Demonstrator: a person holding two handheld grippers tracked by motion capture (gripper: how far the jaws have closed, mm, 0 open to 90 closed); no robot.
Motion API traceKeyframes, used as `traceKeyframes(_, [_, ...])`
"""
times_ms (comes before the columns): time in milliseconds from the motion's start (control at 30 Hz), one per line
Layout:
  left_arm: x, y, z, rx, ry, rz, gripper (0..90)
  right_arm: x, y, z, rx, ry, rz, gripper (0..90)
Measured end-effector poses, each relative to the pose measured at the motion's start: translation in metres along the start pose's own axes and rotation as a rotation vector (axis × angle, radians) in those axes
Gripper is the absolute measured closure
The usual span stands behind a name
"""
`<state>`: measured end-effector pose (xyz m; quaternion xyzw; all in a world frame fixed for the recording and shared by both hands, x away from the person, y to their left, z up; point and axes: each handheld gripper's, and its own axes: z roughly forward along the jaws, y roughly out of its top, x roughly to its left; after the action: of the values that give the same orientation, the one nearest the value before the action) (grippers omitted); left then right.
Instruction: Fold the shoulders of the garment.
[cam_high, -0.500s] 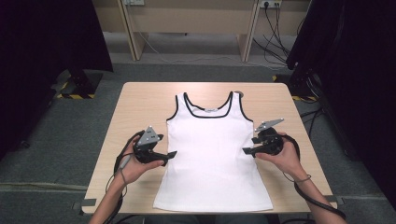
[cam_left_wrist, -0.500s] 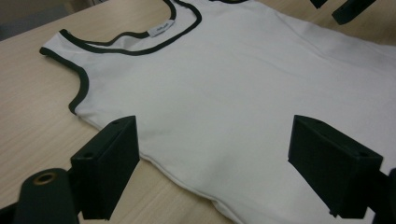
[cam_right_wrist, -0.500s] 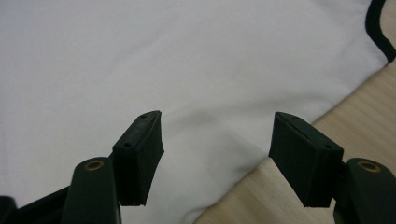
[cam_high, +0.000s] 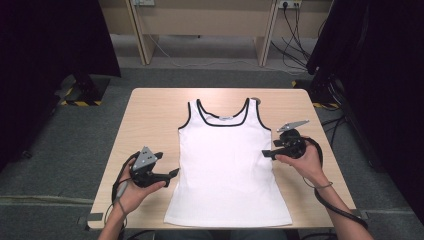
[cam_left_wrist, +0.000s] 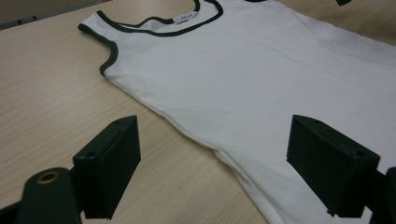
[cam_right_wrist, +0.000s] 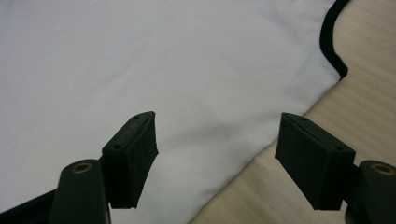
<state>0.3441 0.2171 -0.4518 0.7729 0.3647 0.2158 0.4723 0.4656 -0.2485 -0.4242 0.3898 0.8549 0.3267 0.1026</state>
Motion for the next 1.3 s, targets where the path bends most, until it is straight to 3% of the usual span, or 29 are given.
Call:
traceKeyframes(67, [-0.001, -0.004, -0.002, -0.005, 0.010, -0.009, 17.3, -0.004, 0.006, 0.001, -0.004, 0.007, 0.012, 27.9])
traceKeyframes(100, [-0.002, -0.015, -0.008, -0.026, 0.055, -0.012, 17.3, -0.004, 0.006, 0.001, -0.004, 0.007, 0.012, 27.9])
traceKeyframes(233, [-0.002, -0.024, -0.010, -0.029, 0.061, -0.034, 17.9, -0.012, 0.015, 0.004, -0.011, 0.006, 0.029, 27.9])
traceKeyframes(267, [-0.006, -0.028, -0.011, -0.049, 0.074, -0.036, 17.9, -0.017, 0.023, 0.005, -0.012, -0.004, 0.039, 27.8])
traceKeyframes(333, [-0.006, -0.028, -0.011, -0.049, 0.074, -0.036, 17.9, -0.025, 0.034, 0.005, -0.018, -0.023, 0.056, 27.8])
traceKeyframes(433, [-0.008, -0.027, -0.012, -0.067, 0.076, -0.037, 17.8, -0.025, 0.034, 0.005, -0.018, -0.023, 0.056, 28.4])
traceKeyframes(533, [-0.010, -0.027, -0.012, -0.069, 0.077, -0.036, 17.8, -0.036, 0.057, 0.008, -0.013, -0.066, 0.062, 29.9])
traceKeyframes(600, [-0.011, -0.028, -0.011, -0.073, 0.085, -0.038, 17.9, -0.036, 0.057, 0.008, -0.013, -0.066, 0.062, 32.7])
traceKeyframes(633, [-0.011, -0.028, -0.011, -0.073, 0.085, -0.038, 17.9, -0.044, 0.068, 0.013, -0.010, -0.091, 0.077, 32.7])
traceKeyframes(700, [-0.012, -0.029, -0.009, -0.068, 0.087, -0.034, 18.2, -0.044, 0.068, 0.013, -0.010, -0.091, 0.077, 35.7])
traceKeyframes(867, [-0.013, -0.037, -0.007, -0.074, 0.104, -0.047, 18.4, -0.055, 0.082, 0.027, -0.002, -0.131, 0.107, 43.7])
traceKeyframes(900, [-0.013, -0.037, -0.007, -0.074, 0.104, -0.047, 18.4, -0.061, 0.086, 0.037, 0.001, -0.148, 0.138, 43.7])
traceKeyframes(967, [-0.013, -0.040, -0.007, -0.069, 0.106, -0.050, 18.4, -0.061, 0.086, 0.037, 0.001, -0.148, 0.138, 46.4])
traceKeyframes(1000, [-0.013, -0.040, -0.007, -0.069, 0.106, -0.050, 18.4, -0.067, 0.091, 0.046, 0.009, -0.162, 0.154, 46.4])
traceKeyframes(1067, [-0.012, -0.043, -0.006, -0.065, 0.108, -0.056, 18.5, -0.067, 0.091, 0.046, 0.009, -0.162, 0.154, 49.4])
traceKeyframes(1133, [-0.012, -0.044, -0.006, -0.064, 0.105, -0.055, 18.6, -0.074, 0.100, 0.058, 0.035, -0.182, 0.163, 53.2])
traceKeyframes(1300, [-0.011, -0.045, -0.008, -0.065, 0.106, -0.061, 18.6, -0.085, 0.111, 0.072, 0.039, -0.200, 0.201, 58.0])
